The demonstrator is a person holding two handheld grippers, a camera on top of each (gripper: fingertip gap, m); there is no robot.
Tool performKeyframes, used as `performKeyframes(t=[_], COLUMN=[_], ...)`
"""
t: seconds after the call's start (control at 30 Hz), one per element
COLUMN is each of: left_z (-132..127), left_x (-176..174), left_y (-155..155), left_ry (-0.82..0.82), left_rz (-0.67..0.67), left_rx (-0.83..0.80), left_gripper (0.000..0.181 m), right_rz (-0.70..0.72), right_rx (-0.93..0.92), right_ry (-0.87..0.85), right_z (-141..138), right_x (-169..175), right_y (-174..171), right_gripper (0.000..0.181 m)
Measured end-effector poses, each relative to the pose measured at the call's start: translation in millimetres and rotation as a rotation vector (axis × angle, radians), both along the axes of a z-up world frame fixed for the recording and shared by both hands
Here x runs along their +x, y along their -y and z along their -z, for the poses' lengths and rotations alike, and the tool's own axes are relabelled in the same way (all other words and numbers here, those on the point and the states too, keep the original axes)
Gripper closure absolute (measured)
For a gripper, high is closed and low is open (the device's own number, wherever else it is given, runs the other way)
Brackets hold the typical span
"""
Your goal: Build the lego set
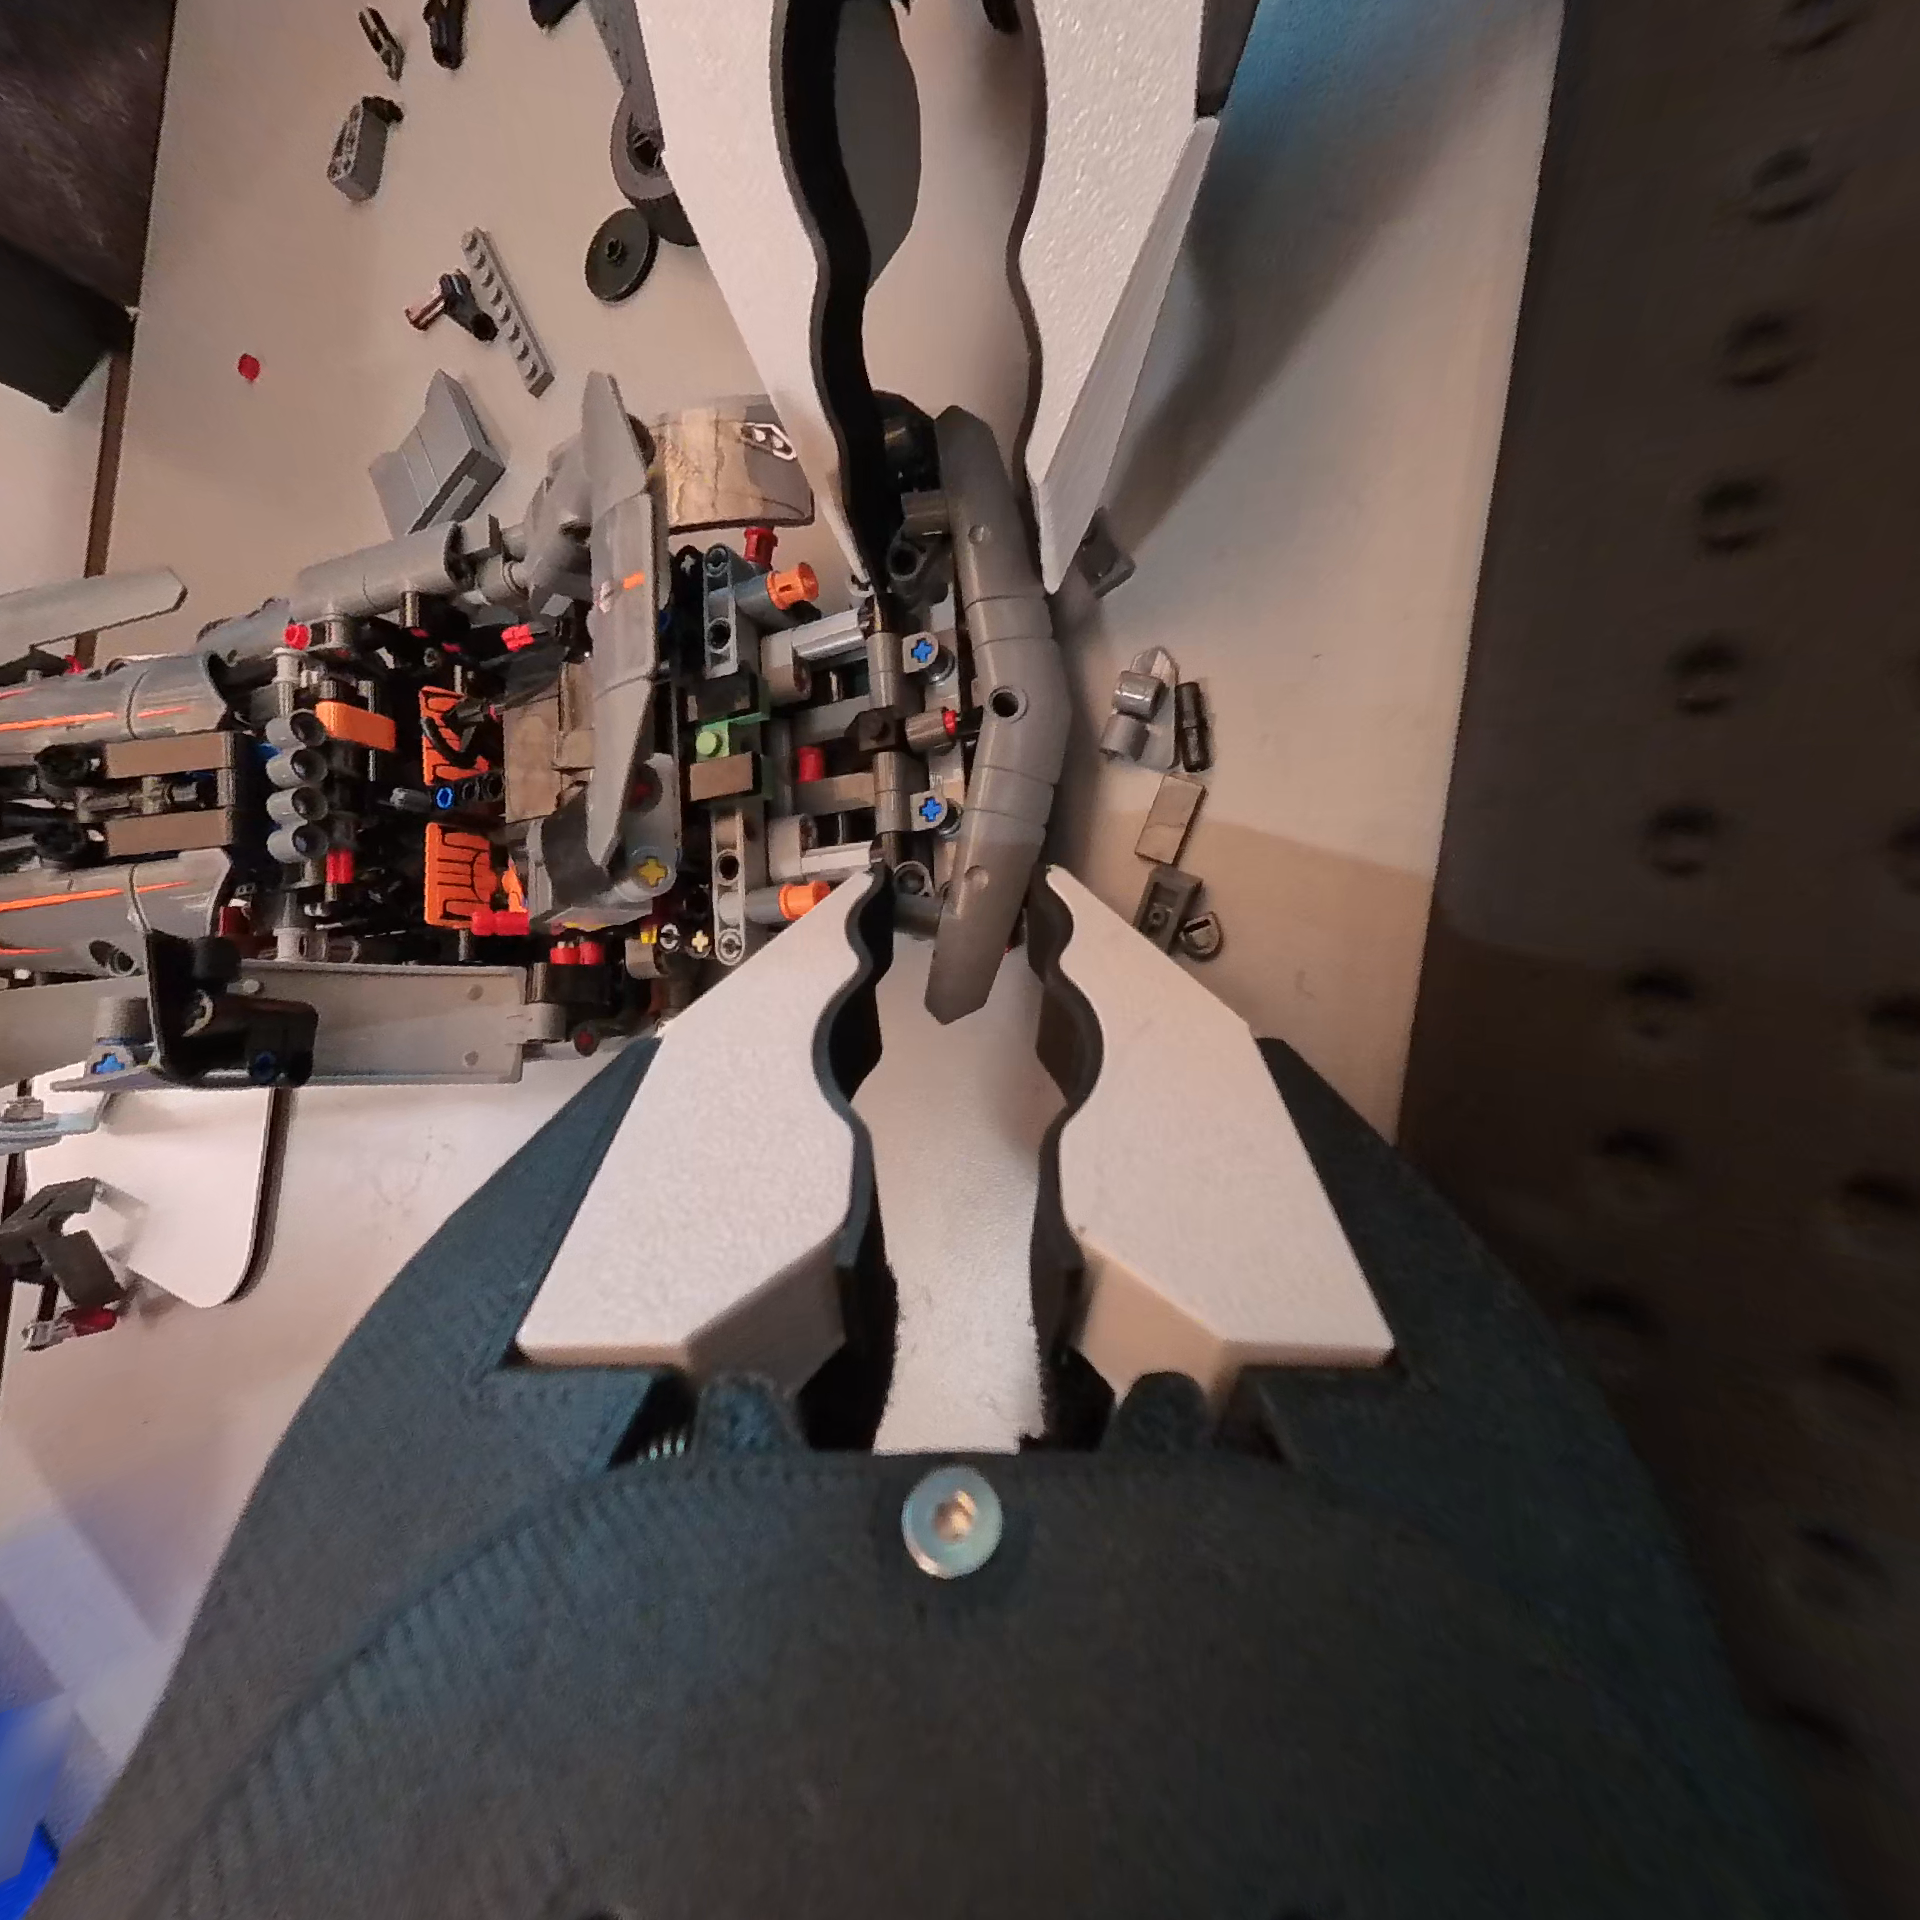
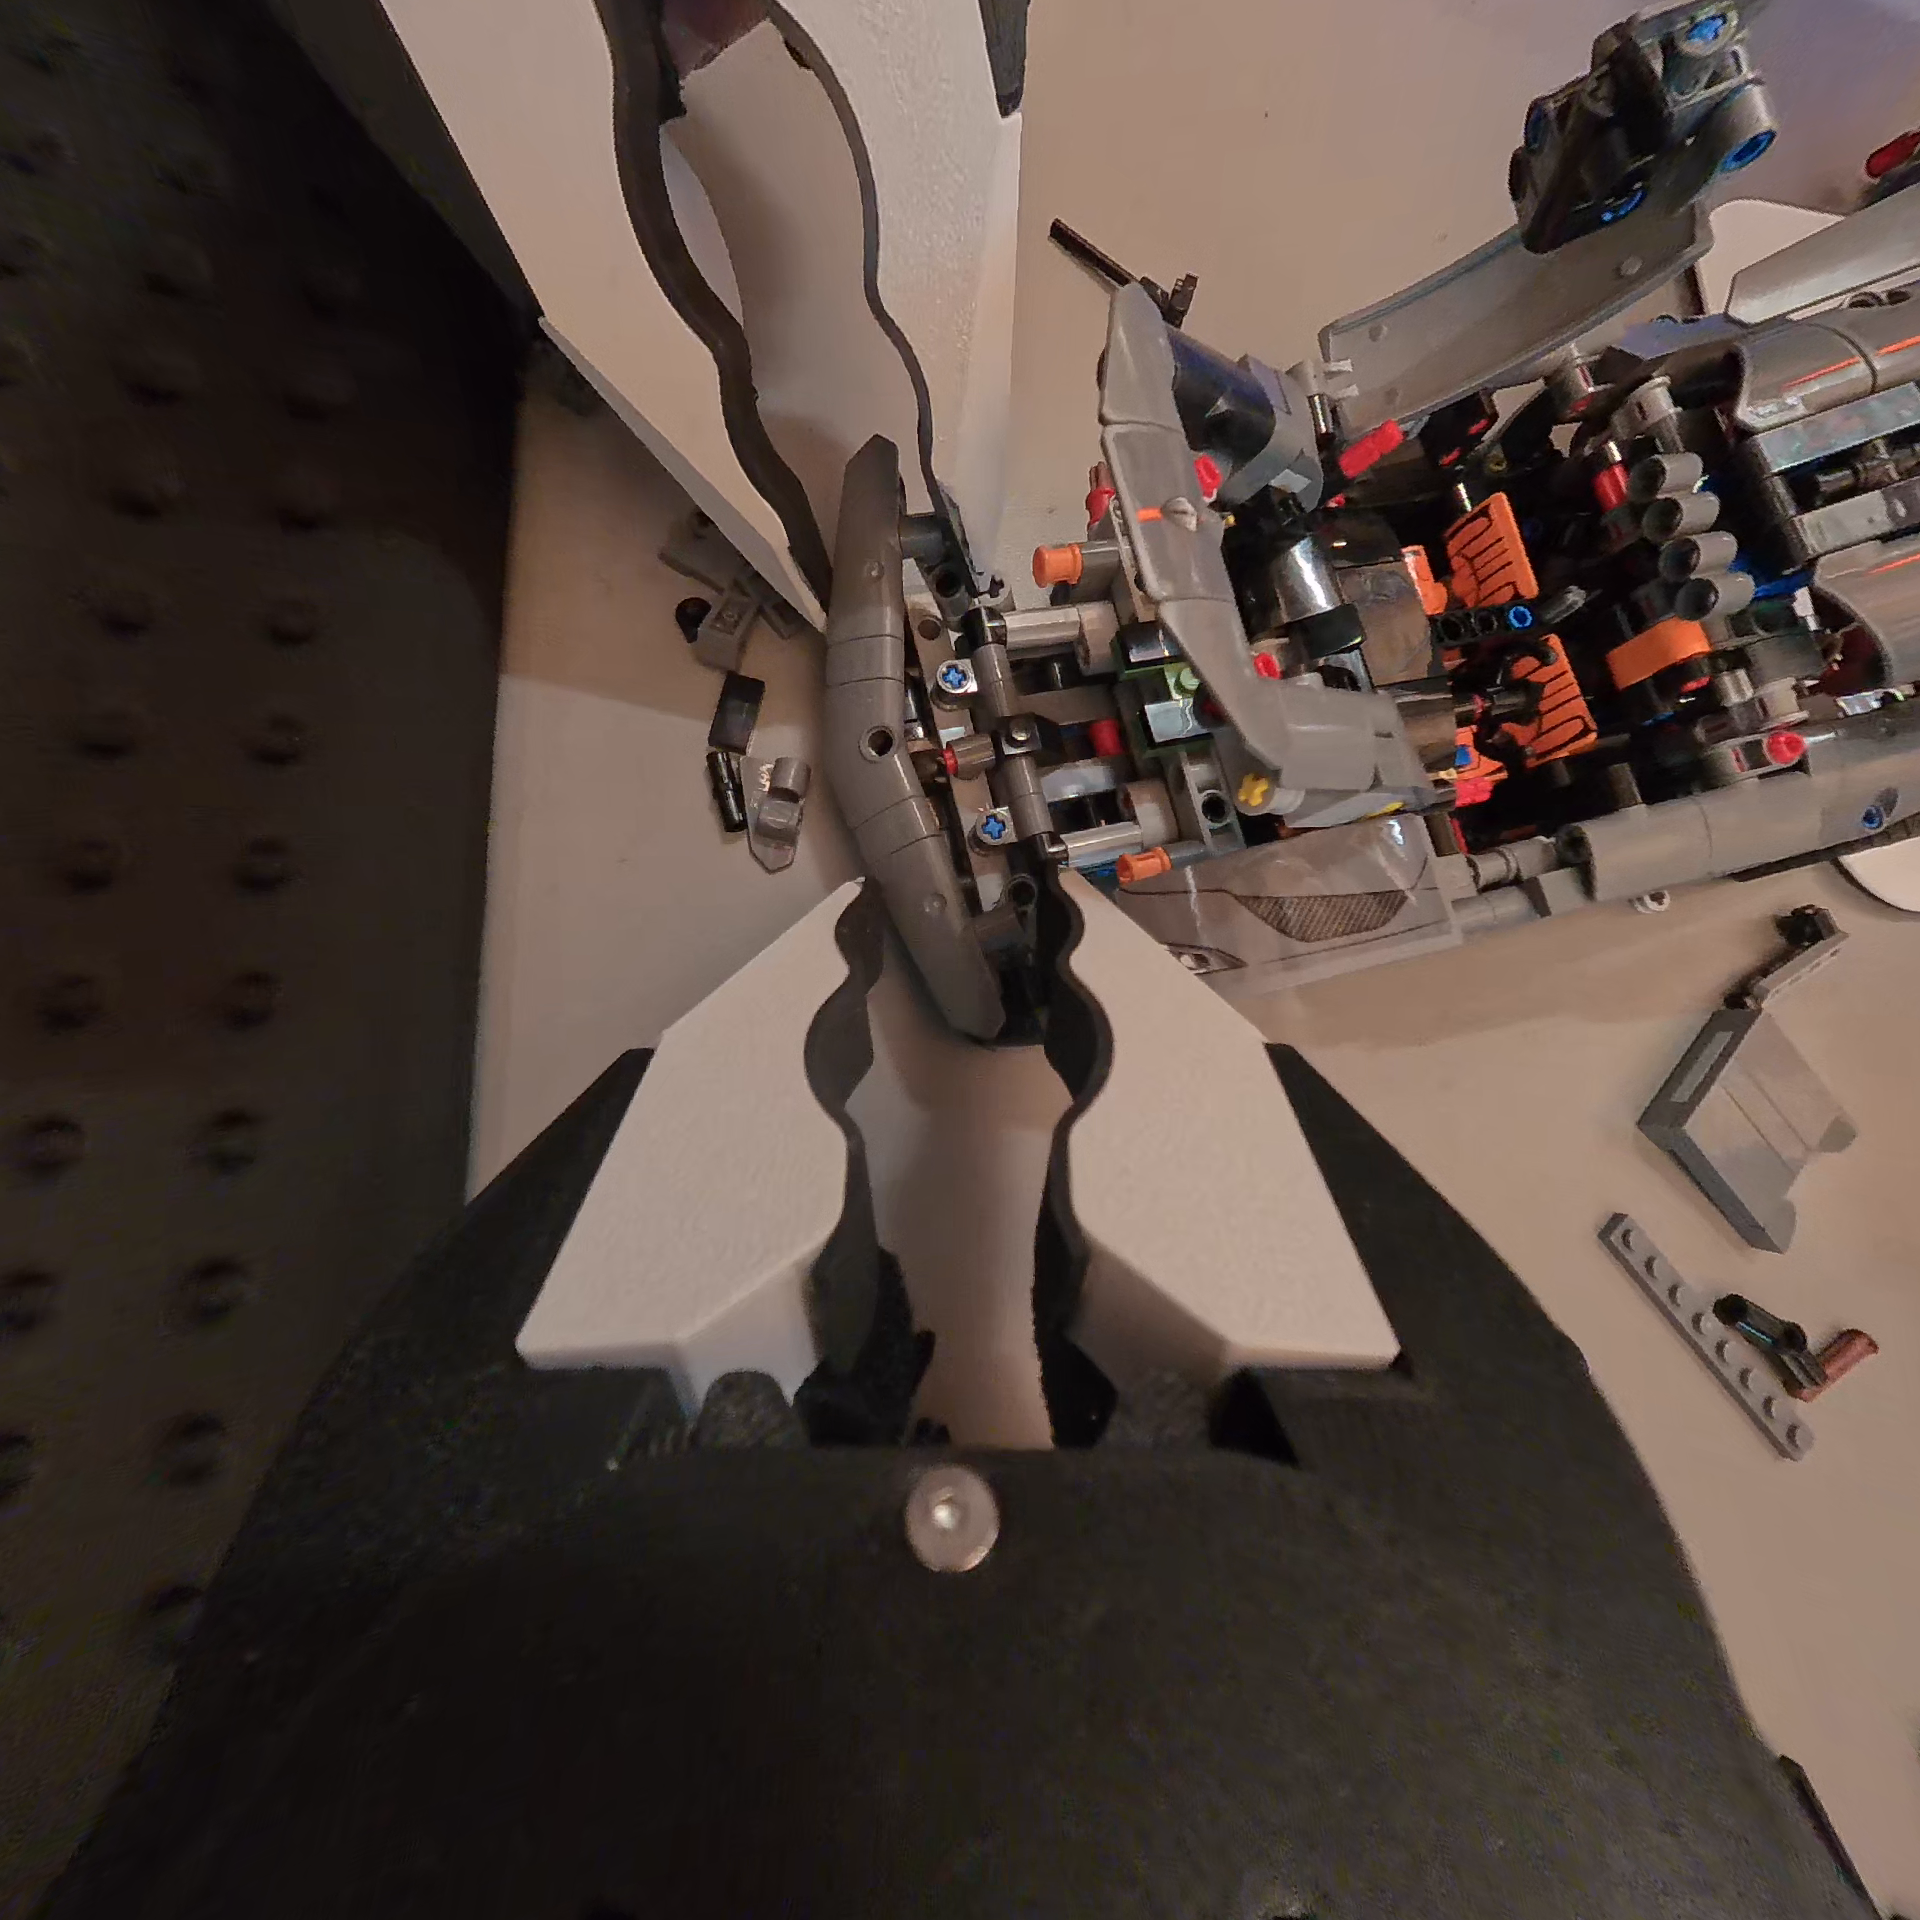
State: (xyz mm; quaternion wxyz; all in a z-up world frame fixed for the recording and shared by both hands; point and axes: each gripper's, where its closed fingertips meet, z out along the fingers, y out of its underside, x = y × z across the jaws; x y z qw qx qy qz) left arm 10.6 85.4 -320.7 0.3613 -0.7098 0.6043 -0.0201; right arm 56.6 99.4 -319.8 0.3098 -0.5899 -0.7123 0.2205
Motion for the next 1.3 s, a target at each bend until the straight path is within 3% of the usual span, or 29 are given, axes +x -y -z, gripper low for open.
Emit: performKeyframes(t=[1.3], left_z=[-0.2], left_x=[-2.3], left_y=[2.5], left_ry=[0.037], left_rz=[0.027], left_rx=[-0.055], left_gripper=[0.156], right_rz=[-0.016], right_rx=[0.002], right_ry=[-0.011], right_z=[-4.0], right_x=[4.1], right_y=[1.2], right_gripper=[0.154])
